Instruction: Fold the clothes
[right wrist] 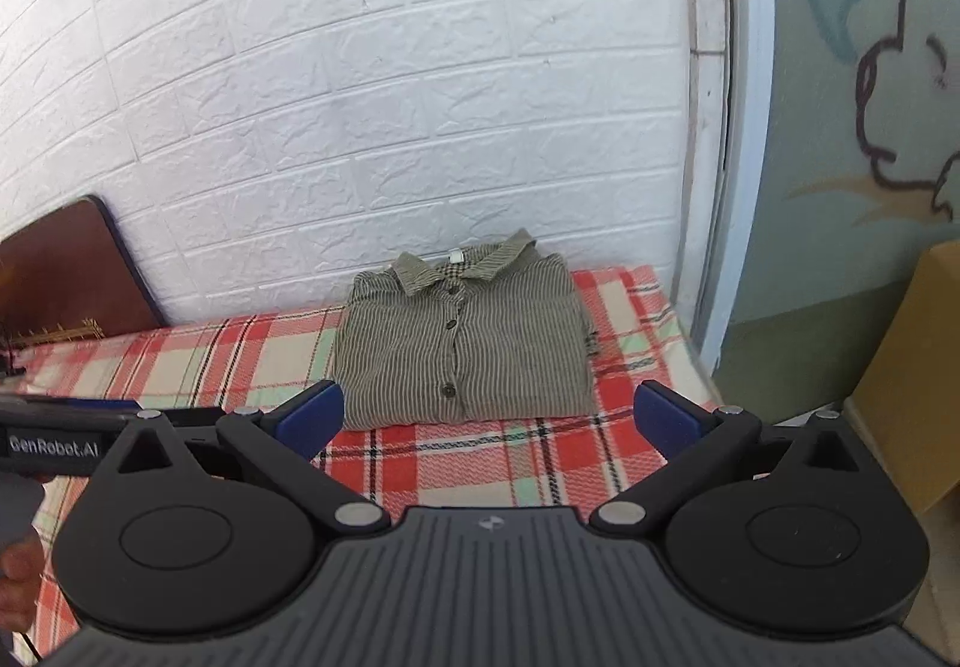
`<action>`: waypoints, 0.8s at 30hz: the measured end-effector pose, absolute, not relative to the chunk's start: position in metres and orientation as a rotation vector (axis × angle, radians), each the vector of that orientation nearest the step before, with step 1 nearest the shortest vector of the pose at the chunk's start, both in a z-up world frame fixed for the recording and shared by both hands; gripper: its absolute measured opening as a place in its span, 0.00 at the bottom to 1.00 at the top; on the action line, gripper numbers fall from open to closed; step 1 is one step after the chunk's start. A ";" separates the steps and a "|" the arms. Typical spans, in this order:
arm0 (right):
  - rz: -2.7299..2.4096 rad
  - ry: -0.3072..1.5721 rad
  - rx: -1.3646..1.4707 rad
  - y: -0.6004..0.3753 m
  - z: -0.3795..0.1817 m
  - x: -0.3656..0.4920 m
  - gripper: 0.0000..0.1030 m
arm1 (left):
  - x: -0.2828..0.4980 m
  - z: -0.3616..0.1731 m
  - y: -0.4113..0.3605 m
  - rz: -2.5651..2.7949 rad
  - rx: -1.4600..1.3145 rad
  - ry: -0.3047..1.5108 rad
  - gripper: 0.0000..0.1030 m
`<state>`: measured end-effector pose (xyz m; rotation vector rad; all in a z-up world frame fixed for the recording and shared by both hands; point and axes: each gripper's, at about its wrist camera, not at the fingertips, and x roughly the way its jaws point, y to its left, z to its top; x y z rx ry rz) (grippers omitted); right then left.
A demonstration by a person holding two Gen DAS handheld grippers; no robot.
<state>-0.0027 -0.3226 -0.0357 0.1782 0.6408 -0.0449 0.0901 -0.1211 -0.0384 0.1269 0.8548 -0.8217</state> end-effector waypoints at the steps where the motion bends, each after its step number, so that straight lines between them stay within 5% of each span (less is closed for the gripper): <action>1: -0.038 0.637 0.177 -0.324 -0.033 -0.004 0.99 | 0.088 -0.037 -0.121 -0.809 0.122 0.856 1.00; 24: 0.194 0.709 0.133 -0.383 -0.030 0.006 0.99 | 0.030 -0.037 -0.194 -0.571 0.163 0.904 1.00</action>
